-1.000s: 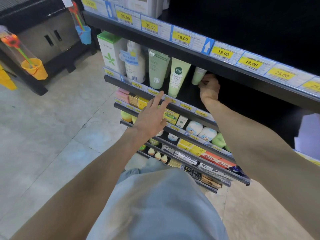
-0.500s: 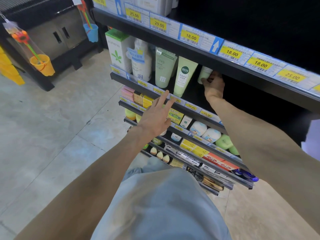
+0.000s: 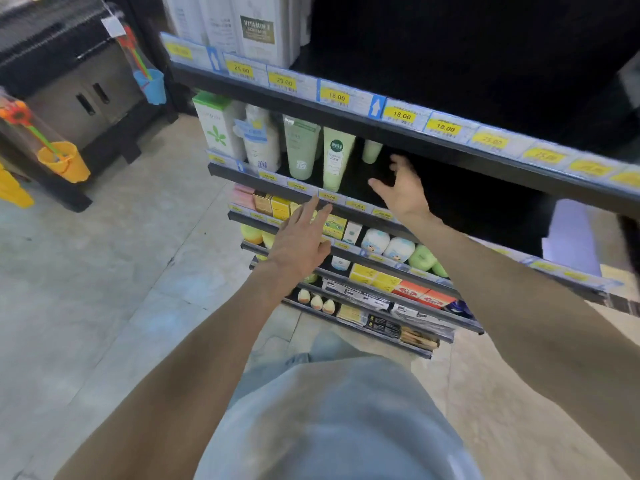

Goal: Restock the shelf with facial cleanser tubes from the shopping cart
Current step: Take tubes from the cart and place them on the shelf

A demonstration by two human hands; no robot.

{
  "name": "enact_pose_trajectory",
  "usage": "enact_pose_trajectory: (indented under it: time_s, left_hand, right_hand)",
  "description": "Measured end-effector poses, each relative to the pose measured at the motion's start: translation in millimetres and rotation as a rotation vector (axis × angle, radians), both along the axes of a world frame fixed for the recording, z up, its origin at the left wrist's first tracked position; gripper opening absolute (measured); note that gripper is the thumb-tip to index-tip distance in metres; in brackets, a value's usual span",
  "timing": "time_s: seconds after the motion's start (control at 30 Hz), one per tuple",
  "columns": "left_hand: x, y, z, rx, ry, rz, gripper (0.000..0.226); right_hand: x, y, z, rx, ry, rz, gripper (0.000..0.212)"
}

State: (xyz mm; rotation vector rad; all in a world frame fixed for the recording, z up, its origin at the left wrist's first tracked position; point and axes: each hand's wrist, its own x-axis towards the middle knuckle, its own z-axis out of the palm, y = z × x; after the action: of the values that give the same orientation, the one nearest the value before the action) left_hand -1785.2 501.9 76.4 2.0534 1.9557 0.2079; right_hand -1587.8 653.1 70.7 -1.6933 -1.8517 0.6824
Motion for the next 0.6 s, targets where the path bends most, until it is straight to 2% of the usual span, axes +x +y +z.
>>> enact_pose_trajectory:
  time_s: [0.1,0.37,0.6]
  left_hand:
    - [6,-18,10,0.017,0.039,-0.017,0.069]
    - [32,-99,12,0.077,0.099,-0.081,0.066]
    - [93,-185,-14,0.019,0.066,-0.203,0.068]
  right_hand:
    - [15,-45,11,0.003,-0.054,0.010,0.078]
    - [68,-193,13,0.019,-0.433,0.041,0.086]
    - [131,-338,2,-0.103,-0.538,-0.031,0.093]
